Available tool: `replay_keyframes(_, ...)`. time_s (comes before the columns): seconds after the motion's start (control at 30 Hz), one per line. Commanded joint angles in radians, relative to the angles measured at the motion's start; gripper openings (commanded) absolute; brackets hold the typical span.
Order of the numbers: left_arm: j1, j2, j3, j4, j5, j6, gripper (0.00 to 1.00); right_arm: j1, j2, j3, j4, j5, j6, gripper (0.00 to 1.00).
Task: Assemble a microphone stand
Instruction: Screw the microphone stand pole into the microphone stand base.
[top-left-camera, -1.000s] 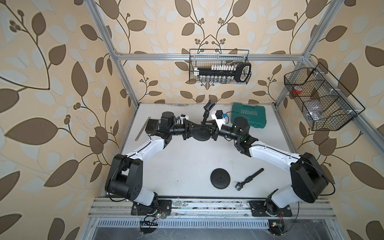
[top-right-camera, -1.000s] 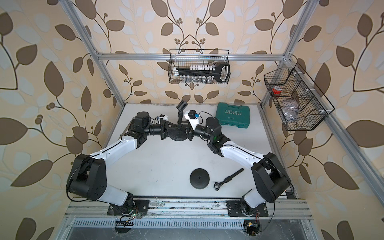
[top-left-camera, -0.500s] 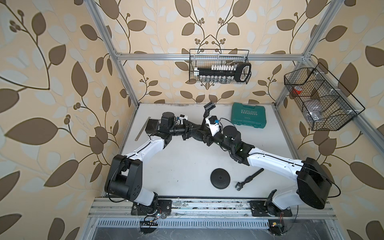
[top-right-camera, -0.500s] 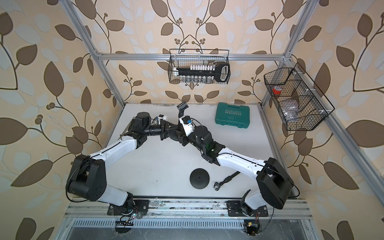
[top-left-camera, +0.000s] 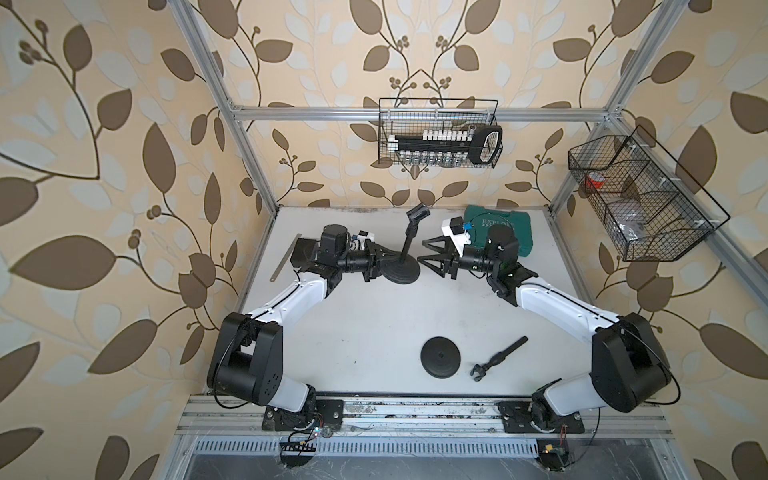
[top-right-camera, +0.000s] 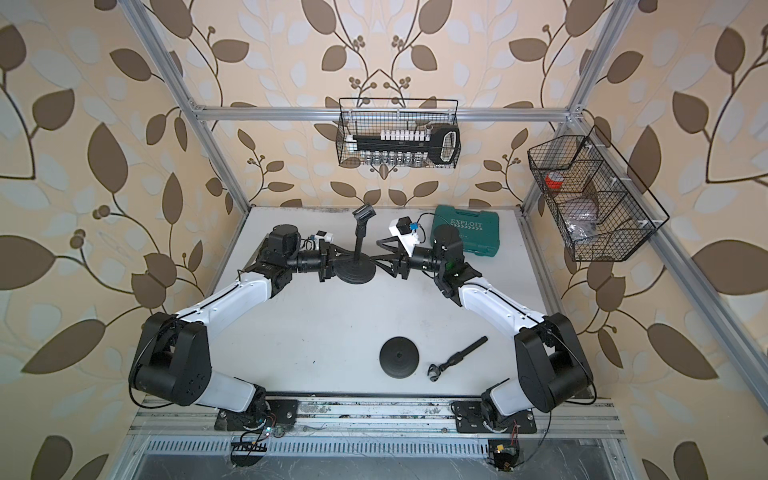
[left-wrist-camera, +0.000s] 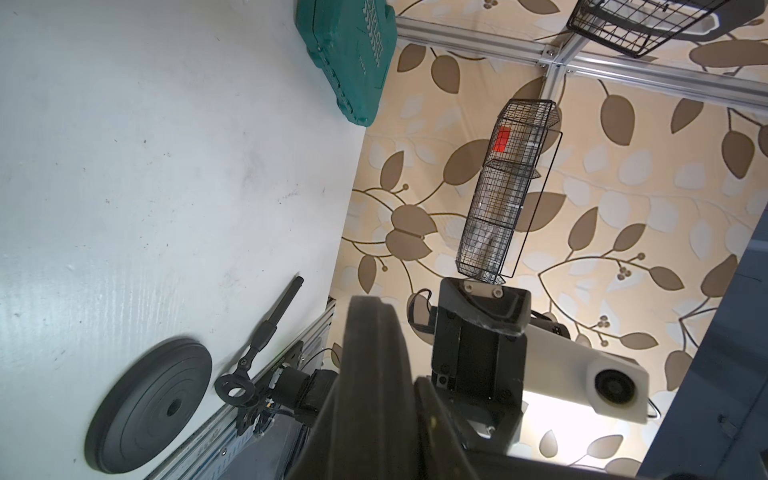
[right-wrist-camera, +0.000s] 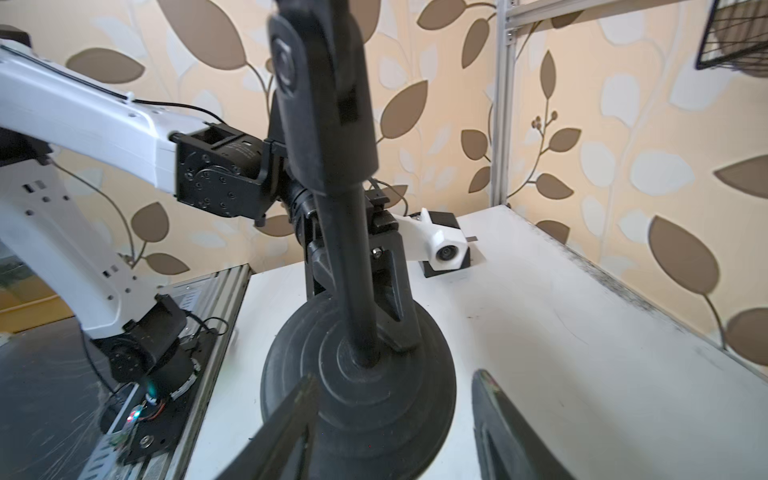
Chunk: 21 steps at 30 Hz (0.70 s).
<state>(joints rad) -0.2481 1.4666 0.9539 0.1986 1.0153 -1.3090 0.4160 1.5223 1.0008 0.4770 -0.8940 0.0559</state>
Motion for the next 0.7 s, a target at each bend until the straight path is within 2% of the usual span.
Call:
replay_keyframes(0.0,-0.003,-0.037,0.013,0.105,0.09,-0.021,0.0,0.001,0.054,0.085,0.008,-0.164,-0.012,0.56)
replay_keyframes(0.33,-0.005,0.018,0.022,0.139,0.132,-0.045,0.0,0.053,0.149,0.194,0.03,-0.193,-0.005,0.51)
replay_keyframes(0.53,-0.005,0.025,0.032,0.138,0.136,-0.045,0.0,0.063,0.159,0.205,0.04,-0.175,-0.005,0.33)
replay_keyframes(0.67,-0.005,0.028,0.037,0.139,0.13,-0.045,0.0,0.063,0.154,0.185,0.051,-0.159,-0.003,0.12)
